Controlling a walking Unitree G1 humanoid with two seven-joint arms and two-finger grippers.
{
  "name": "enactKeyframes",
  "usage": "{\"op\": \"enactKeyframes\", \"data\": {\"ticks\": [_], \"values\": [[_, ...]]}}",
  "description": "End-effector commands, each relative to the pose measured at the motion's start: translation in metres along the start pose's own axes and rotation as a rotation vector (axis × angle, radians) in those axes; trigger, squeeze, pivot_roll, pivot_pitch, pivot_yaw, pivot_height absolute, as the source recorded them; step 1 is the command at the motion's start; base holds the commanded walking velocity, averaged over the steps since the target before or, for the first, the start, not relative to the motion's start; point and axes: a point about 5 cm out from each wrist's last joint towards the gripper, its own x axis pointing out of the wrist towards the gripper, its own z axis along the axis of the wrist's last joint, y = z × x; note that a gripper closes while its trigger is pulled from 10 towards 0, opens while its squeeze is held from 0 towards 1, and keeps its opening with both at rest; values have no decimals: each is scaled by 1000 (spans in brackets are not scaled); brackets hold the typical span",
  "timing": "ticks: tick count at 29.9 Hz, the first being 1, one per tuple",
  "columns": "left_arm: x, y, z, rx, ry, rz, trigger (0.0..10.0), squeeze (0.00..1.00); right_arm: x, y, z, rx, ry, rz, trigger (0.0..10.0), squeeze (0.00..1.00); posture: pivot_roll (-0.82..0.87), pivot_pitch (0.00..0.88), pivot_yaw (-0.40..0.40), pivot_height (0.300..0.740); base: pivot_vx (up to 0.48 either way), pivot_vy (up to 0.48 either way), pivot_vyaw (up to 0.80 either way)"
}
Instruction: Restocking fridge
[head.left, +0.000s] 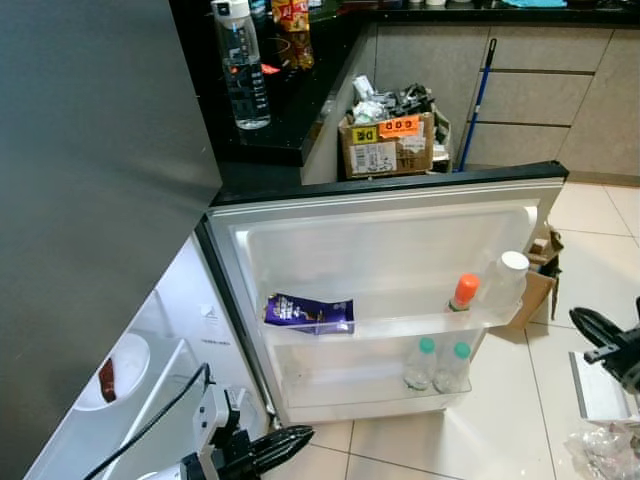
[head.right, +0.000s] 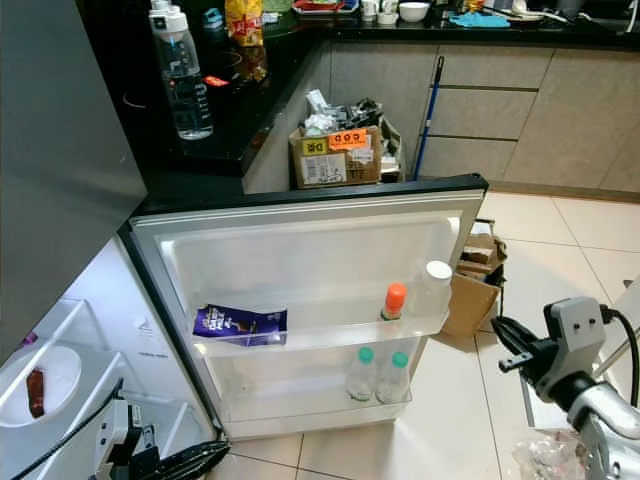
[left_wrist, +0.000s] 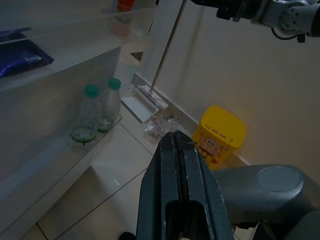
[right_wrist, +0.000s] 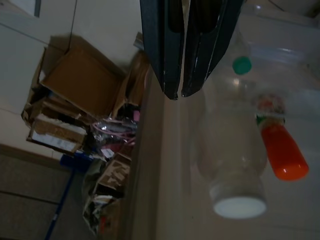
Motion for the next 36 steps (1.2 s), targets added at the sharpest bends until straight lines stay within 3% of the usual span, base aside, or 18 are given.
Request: {"op": "enactKeyframes", "data": {"ticks": [1, 8, 22, 36], "values": [[-4, 1, 0, 6, 13, -6, 10000, 0, 4, 5, -1, -13, -2, 0, 10000, 0, -20, 19, 32, 740, 0, 0, 0], [-3, 1, 2, 10, 11, -7, 10000, 0, 22, 15, 0, -22, -15, -43, 10000, 0, -14, 21, 34, 740, 0, 0, 0], [-1, 1, 3, 13, 8, -13, 10000, 0, 41, 25, 0, 2, -24, -95, 10000, 0, -14, 20, 39, 740, 0, 0, 0], [-1, 2, 5, 18, 10, -13, 10000, 0, 63, 48, 3, 27, -54, -38, 10000, 0, -8, 23, 43, 740, 0, 0, 0]]}}
